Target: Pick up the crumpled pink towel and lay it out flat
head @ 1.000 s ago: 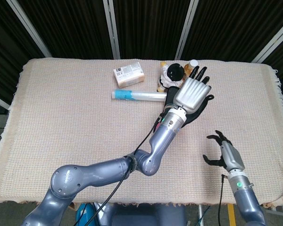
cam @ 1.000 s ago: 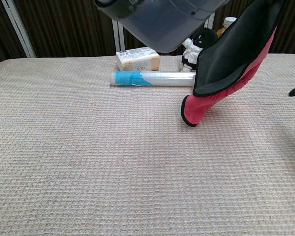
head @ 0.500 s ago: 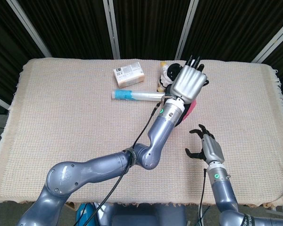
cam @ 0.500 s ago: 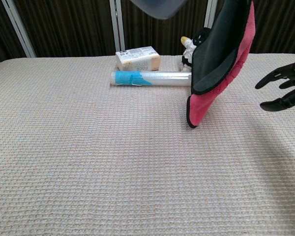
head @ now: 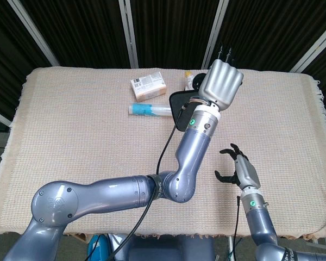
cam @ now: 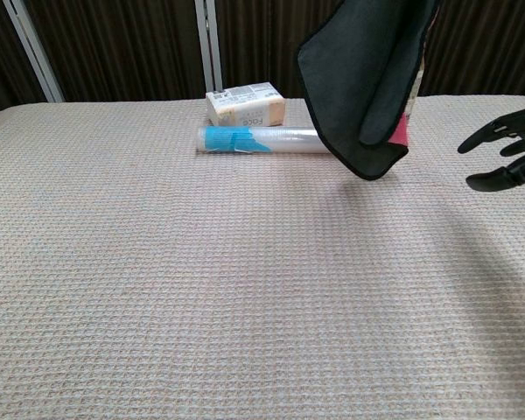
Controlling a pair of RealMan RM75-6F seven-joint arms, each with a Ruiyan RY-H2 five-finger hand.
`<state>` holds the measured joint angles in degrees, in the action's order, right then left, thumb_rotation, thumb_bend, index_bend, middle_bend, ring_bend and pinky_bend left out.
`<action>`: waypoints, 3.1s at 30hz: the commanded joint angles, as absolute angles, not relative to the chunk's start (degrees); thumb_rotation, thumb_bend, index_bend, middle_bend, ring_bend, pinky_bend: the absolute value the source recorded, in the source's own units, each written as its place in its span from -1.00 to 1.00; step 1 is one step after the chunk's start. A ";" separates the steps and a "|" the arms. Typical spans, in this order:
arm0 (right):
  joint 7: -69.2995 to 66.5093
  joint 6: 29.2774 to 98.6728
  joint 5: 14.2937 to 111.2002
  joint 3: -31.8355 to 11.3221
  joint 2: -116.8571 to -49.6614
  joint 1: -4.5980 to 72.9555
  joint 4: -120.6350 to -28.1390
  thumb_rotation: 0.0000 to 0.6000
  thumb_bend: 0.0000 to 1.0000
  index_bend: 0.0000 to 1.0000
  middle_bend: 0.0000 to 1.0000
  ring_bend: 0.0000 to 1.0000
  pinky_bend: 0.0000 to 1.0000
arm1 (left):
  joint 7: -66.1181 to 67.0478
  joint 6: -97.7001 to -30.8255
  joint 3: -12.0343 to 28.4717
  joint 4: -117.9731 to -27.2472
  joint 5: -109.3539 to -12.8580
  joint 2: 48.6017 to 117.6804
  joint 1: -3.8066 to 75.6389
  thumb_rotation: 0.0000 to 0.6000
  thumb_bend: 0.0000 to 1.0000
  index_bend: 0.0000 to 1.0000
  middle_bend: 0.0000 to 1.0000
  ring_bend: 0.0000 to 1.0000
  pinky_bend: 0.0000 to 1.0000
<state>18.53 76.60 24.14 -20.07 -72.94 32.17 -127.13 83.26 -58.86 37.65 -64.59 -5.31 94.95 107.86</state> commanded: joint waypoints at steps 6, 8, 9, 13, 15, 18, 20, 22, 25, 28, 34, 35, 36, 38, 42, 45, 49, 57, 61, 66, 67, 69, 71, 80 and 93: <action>16.67 77.86 15.40 -26.04 -76.07 35.87 -126.99 1.00 -0.34 -0.58 -1.00 -1.00 -1.00 | 83.64 -61.99 36.57 -66.74 -0.45 95.69 109.24 1.00 0.09 0.23 -0.51 -1.00 -0.92; 16.86 78.98 12.19 -27.92 -77.39 37.58 -126.61 1.00 -0.34 -0.58 -1.00 -1.00 -1.00 | 83.36 -62.07 36.20 -66.50 0.06 96.31 109.44 1.00 0.09 0.23 -0.51 -1.00 -0.92; 17.08 79.54 10.72 -28.57 -77.97 38.30 -126.29 1.00 -0.33 -0.58 -1.00 -1.00 -1.00 | 83.20 -62.00 36.09 -66.37 0.20 96.54 109.54 1.00 0.09 0.23 -0.51 -1.00 -0.92; 17.91 81.28 5.01 -30.50 -80.89 41.09 -122.99 1.00 -0.34 -0.58 -1.00 -1.00 -1.00 | 81.92 -61.46 35.75 -65.71 -0.28 97.43 109.98 1.00 0.09 0.23 -0.52 -1.00 -0.92; 17.92 81.55 3.62 -30.90 -81.72 41.61 -121.94 1.00 -0.34 -0.58 -1.00 -1.00 -1.00 | 81.57 -61.28 35.65 -65.69 -0.50 97.55 110.08 1.00 0.09 0.22 -0.53 -1.00 -0.92; 17.87 81.92 1.55 -31.58 -83.11 42.37 -119.43 1.00 -0.34 -0.58 -1.00 -1.00 -1.00 | 80.55 -60.92 35.55 -65.87 -1.32 97.53 110.13 1.00 0.10 0.22 -0.53 -1.00 -0.92; 18.14 82.53 1.08 -31.65 -83.82 42.73 -117.69 1.00 -0.33 -0.58 -1.00 -1.00 -1.00 | 79.93 -60.78 35.49 -66.09 -1.67 97.29 110.10 1.00 0.10 0.22 -0.53 -1.00 -0.92; 18.09 83.37 1.32 -31.59 -84.22 42.67 -116.68 1.00 -0.33 -0.58 -1.00 -1.00 -1.00 | 79.65 -60.72 35.40 -66.23 -1.86 96.99 110.10 1.00 0.10 0.22 -0.53 -1.00 -0.92; 17.75 84.05 1.66 -31.56 -84.28 42.01 -115.84 1.00 -0.33 -0.58 -1.00 -1.00 -1.00 | 79.05 -60.66 35.27 -66.37 -2.27 96.50 109.99 1.00 0.10 0.22 -0.53 -1.00 -0.92; 17.47 83.51 1.17 -32.05 -84.09 41.28 -115.44 1.00 -0.34 -0.58 -1.00 -1.00 -1.00 | 78.29 -60.80 35.14 -66.80 -2.30 96.14 109.72 1.00 0.10 0.22 -0.53 -1.00 -0.92; 17.81 83.90 1.20 -32.75 -85.76 41.91 -113.94 1.00 -0.33 -0.16 -0.98 -1.00 -1.00 | 77.49 -61.26 34.61 -68.21 -2.12 95.82 109.39 1.00 0.10 0.22 -0.53 -1.00 -0.92; 17.97 84.07 1.33 -32.73 -86.15 42.10 -113.67 1.00 -0.33 -0.14 -0.97 -1.00 -1.00 | 77.37 -61.28 34.59 -68.34 -2.04 95.80 109.39 1.00 0.10 0.22 -0.53 -1.00 -0.92; 18.25 84.30 1.36 -32.75 -86.71 42.40 -113.19 1.00 -0.33 -0.11 -0.96 -1.00 -1.00 | 77.17 -61.23 34.59 -68.49 -1.94 95.78 109.39 1.00 0.10 0.22 -0.53 -1.00 -0.92; 18.64 84.43 1.23 -32.87 -87.62 42.85 -112.04 1.00 -0.33 -0.10 -0.94 -1.00 -1.00 | 76.78 -61.14 34.63 -68.68 -1.85 95.75 109.39 1.00 0.10 0.22 -0.53 -1.00 -0.92; 19.20 84.25 0.60 -33.47 -89.13 43.40 -110.05 1.00 -0.34 -0.04 -0.88 -1.00 -1.00 | 76.30 -61.06 34.25 -69.12 -2.13 95.40 109.27 1.00 0.10 0.22 -0.53 -1.00 -0.92; 19.64 84.17 0.53 -33.71 -89.81 43.48 -109.42 1.00 -0.33 0.00 -0.86 -1.00 -1.00 | 76.01 -60.97 34.00 -69.21 -2.02 95.11 109.09 1.00 0.10 0.22 -0.53 -1.00 -0.92; 19.88 84.19 0.50 -34.30 -90.54 43.51 -109.48 1.00 -0.34 -0.04 -0.85 -1.00 -1.00 | 75.59 -60.80 33.67 -69.00 -1.75 95.11 108.91 1.00 0.10 0.22 -0.53 -1.00 -0.92; 21.33 84.53 -0.02 -35.22 -92.70 44.46 -106.22 1.00 -0.33 -0.41 -0.86 -1.00 -1.00 | 74.77 -60.33 33.22 -69.23 -2.09 95.01 108.93 1.00 0.10 0.21 -0.54 -1.00 -0.92; 21.72 84.43 -0.94 -36.10 -93.81 44.66 -104.50 1.00 -0.34 -0.80 -0.95 -1.00 -1.00 | 74.22 -60.30 33.29 -69.60 -2.12 94.88 109.02 1.00 0.10 0.21 -0.54 -1.00 -0.92; 22.05 84.49 -1.22 -36.94 -94.62 44.59 -102.94 1.00 -0.33 -0.79 -0.99 -1.00 -1.00 | 73.81 -60.26 33.22 -70.13 -2.22 94.77 109.25 1.00 0.10 0.21 -0.54 -1.00 -0.92; 22.09 84.38 -1.30 -37.15 -94.73 44.54 -102.60 1.00 -0.33 -0.70 -0.99 -1.00 -1.00 | 73.78 -60.24 33.22 -70.22 -2.16 94.74 109.31 1.00 0.10 0.21 -0.54 -1.00 -0.92; 21.88 84.37 -1.08 -37.64 -95.01 44.42 -101.69 1.00 -0.33 -0.52 -0.99 -1.00 -1.00 | 73.73 -60.22 33.13 -70.43 -2.11 94.67 109.42 1.00 0.10 0.21 -0.55 -1.00 -0.92; 21.62 84.38 -0.74 -38.03 -95.20 44.26 -100.83 1.00 -0.33 -0.36 -0.99 -1.00 -1.00 | 73.74 -60.23 32.97 -70.64 -2.13 94.61 109.49 1.00 0.10 0.21 -0.55 -1.00 -0.92; 21.62 83.40 -1.09 -39.76 -95.03 42.98 -100.52 1.00 -0.04 -0.17 -0.99 -1.00 -1.00 | 73.50 -60.20 32.35 -70.92 -2.07 94.55 109.72 1.00 0.10 0.21 -0.55 -1.00 -0.92; 21.65 82.76 -0.68 -40.08 -94.07 41.07 -101.84 1.00 0.23 0.15 -0.80 -1.00 -1.00 | 73.19 -60.70 31.83 -71.57 -1.78 93.69 109.21 1.00 0.10 0.20 -0.56 -1.00 -0.92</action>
